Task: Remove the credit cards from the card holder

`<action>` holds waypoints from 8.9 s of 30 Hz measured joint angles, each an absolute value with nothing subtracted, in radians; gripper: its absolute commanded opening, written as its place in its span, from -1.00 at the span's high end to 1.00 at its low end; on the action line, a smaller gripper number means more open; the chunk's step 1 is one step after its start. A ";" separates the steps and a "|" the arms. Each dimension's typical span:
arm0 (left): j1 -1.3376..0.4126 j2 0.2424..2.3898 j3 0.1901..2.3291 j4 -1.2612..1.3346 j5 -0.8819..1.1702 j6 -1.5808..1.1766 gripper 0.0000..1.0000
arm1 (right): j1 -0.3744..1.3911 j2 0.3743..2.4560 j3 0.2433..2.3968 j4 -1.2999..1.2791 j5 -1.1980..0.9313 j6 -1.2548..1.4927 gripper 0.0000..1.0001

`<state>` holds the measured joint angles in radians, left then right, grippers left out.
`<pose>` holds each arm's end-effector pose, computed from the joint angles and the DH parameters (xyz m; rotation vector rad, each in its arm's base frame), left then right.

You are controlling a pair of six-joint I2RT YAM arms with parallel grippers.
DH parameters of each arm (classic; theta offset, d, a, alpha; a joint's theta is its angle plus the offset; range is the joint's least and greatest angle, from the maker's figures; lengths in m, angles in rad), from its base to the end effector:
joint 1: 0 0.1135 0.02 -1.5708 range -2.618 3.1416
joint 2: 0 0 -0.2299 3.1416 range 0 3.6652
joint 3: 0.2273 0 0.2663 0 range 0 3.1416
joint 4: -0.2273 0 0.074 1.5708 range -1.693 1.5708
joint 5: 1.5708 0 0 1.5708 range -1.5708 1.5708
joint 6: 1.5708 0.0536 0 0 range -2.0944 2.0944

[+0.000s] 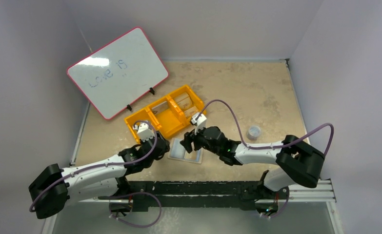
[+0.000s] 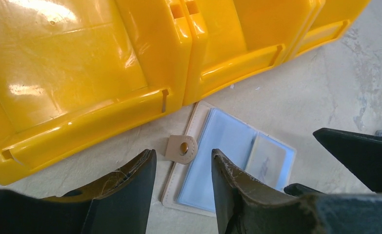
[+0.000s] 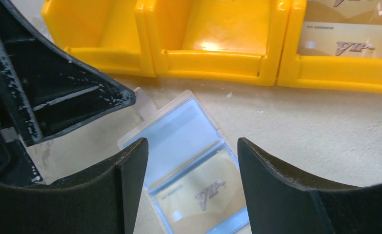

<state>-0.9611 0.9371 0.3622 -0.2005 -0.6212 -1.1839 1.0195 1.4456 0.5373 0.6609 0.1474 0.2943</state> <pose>0.1505 -0.1610 0.1257 -0.5385 2.1500 -0.4736 0.1750 0.2696 0.1428 -0.5675 1.8016 0.7866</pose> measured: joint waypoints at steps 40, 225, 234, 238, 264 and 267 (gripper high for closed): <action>-0.897 1.052 0.254 0.011 -0.518 -1.123 1.00 | 1.122 1.676 0.634 0.641 -0.043 -0.061 -0.57; -0.971 0.912 0.308 -0.143 -0.511 -1.137 -0.06 | 0.891 1.451 0.795 0.174 -0.052 0.495 0.12; -0.971 1.003 0.468 -0.107 -0.492 -1.086 0.10 | 0.891 1.593 0.727 0.281 -0.213 0.569 0.22; -0.971 1.091 0.469 -0.091 -0.469 -1.089 0.21 | 0.877 1.615 0.726 0.298 -0.220 0.582 0.30; -0.969 1.328 0.394 0.146 -0.439 -1.152 1.00 | 0.748 1.697 0.639 0.471 -0.404 0.691 0.59; -0.969 1.335 0.394 0.164 -0.439 -1.152 1.00 | 0.725 1.707 0.612 0.525 -0.444 0.741 0.58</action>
